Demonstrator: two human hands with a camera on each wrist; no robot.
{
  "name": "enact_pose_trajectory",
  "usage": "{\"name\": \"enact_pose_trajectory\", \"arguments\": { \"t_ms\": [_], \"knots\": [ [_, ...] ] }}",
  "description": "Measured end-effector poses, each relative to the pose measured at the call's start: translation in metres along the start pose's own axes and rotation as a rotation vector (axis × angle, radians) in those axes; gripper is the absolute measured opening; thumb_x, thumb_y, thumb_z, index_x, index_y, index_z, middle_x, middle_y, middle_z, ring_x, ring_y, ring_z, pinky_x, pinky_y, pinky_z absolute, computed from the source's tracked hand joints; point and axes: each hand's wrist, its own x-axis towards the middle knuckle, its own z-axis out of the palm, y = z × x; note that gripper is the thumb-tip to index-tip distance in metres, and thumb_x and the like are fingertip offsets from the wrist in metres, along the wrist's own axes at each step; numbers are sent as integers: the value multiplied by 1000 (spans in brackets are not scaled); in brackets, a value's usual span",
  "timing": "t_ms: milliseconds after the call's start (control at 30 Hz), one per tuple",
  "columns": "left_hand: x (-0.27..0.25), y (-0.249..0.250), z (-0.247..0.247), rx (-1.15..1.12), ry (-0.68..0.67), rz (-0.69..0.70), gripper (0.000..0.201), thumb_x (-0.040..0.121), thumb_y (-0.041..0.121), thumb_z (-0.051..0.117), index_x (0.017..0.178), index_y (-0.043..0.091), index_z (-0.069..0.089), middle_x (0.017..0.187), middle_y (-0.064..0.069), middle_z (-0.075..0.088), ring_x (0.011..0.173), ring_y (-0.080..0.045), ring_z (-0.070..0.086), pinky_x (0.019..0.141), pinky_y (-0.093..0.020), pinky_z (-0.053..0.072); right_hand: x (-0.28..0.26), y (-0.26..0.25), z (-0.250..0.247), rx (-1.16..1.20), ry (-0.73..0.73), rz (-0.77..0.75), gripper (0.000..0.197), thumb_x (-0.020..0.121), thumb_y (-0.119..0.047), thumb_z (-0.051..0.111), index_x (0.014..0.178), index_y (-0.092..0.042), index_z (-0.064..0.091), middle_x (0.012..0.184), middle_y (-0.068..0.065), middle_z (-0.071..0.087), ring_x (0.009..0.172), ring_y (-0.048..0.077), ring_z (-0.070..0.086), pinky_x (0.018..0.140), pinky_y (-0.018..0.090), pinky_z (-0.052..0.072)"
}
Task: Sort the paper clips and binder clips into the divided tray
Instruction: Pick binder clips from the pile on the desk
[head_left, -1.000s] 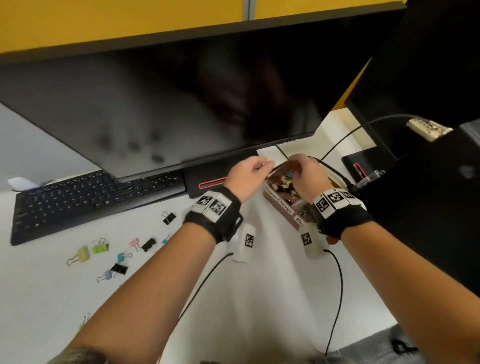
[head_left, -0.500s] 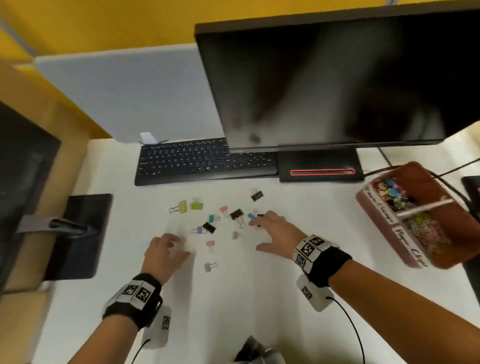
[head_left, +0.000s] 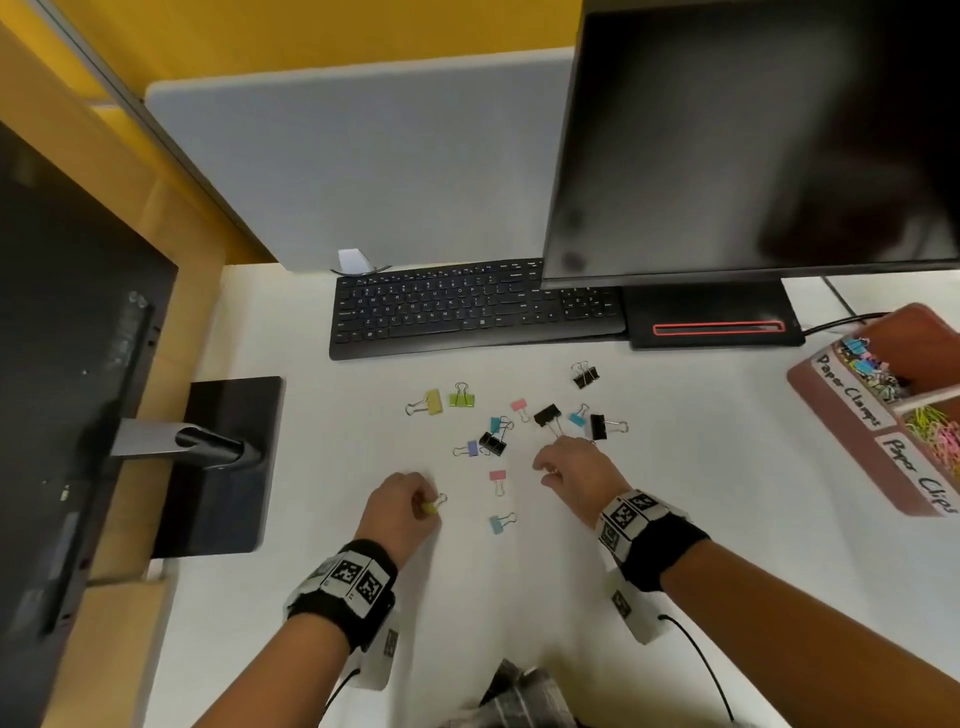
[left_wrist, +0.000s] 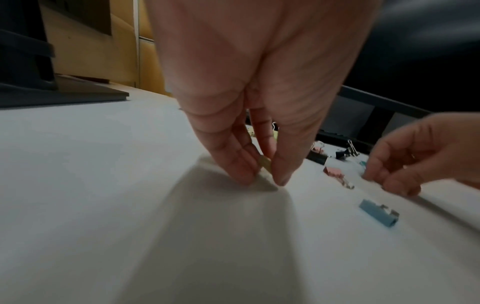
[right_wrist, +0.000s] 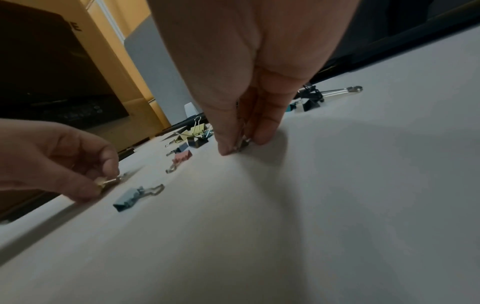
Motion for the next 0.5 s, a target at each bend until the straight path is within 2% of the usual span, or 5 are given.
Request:
{"name": "enact_pose_trajectory", "arguments": {
  "t_ms": [167, 267, 333, 433, 500],
  "knots": [
    [20, 12, -10, -168, 0, 52, 33, 75, 3, 67, 60, 29, 52, 70, 10, 57, 68, -5, 51, 61, -3, 36, -7, 0, -4, -91, -6, 23, 21, 91, -19, 54, 110, -17, 63, 106, 3, 60, 103, 21, 53, 91, 30, 45],
    [34, 20, -13, -267, 0, 77, 28, 78, 3, 67, 62, 25, 57, 74, 10, 59, 71, 0, 53, 64, 0, 36, 0, -7, -14, 68, 8, 58, 25, 87, -12, 60, 112, -16, 61, 93, -3, 48, 87, 16, 51, 85, 24, 43],
    [45, 25, -14, -290, -20, 98, 21, 76, 4, 70, 78, 23, 61, 84, 3, 61, 74, -8, 57, 70, -9, 41, 8, -16, -23, 154, 16, 36, 41, 83, -7, 64, 121, -18, 56, 99, -5, 42, 83, 12, 49, 86, 23, 44],
    [57, 33, -15, -190, -122, 147, 49, 75, 6, 73, 117, 25, 55, 104, 1, 47, 75, -11, 55, 76, -16, 45, 26, -35, -32, 171, -51, -30, 67, 79, -4, 69, 137, -25, 41, 127, 0, 35, 80, 12, 52, 91, 27, 50],
    [64, 39, -14, -104, -175, 147, 57, 76, 9, 73, 127, 22, 51, 111, 0, 41, 82, -12, 54, 84, -20, 46, 40, -45, -29, 93, -142, -48, 75, 77, -5, 71, 140, -25, 36, 143, 3, 25, 94, 18, 54, 94, 27, 47]
  ]
}}
